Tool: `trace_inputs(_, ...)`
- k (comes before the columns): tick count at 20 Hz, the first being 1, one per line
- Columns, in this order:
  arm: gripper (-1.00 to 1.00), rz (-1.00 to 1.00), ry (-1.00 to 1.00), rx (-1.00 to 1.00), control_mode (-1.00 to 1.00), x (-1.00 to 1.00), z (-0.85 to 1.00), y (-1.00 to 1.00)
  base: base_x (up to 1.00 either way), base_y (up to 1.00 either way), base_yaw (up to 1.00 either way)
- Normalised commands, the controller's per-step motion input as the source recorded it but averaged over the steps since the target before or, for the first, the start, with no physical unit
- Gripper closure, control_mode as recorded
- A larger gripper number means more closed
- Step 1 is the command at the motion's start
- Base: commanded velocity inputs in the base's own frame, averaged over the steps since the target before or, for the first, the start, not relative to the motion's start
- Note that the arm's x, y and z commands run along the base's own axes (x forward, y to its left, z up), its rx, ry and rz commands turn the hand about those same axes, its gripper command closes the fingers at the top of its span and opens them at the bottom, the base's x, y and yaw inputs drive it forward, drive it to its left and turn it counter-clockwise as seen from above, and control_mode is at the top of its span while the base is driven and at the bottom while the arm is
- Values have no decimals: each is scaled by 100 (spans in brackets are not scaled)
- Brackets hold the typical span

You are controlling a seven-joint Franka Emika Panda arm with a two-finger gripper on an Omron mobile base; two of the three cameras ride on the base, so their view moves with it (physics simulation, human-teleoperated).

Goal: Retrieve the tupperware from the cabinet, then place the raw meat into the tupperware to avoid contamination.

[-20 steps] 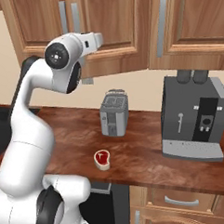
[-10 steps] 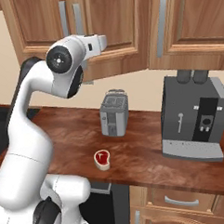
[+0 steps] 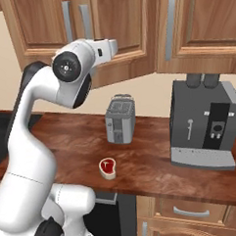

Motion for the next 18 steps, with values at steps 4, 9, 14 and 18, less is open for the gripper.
trace_inputs(4,100,0,0,0,-100,-24,0,-25,0,0,0)
trace_inputs(9,100,0,0,0,-100,-19,0,-22,0,0,0)
trace_inputs(14,-100,0,0,0,-100,-2,0,-4,0,0,0)
trace_inputs(18,-100,0,0,0,-100,0,0,0,0,0,0)
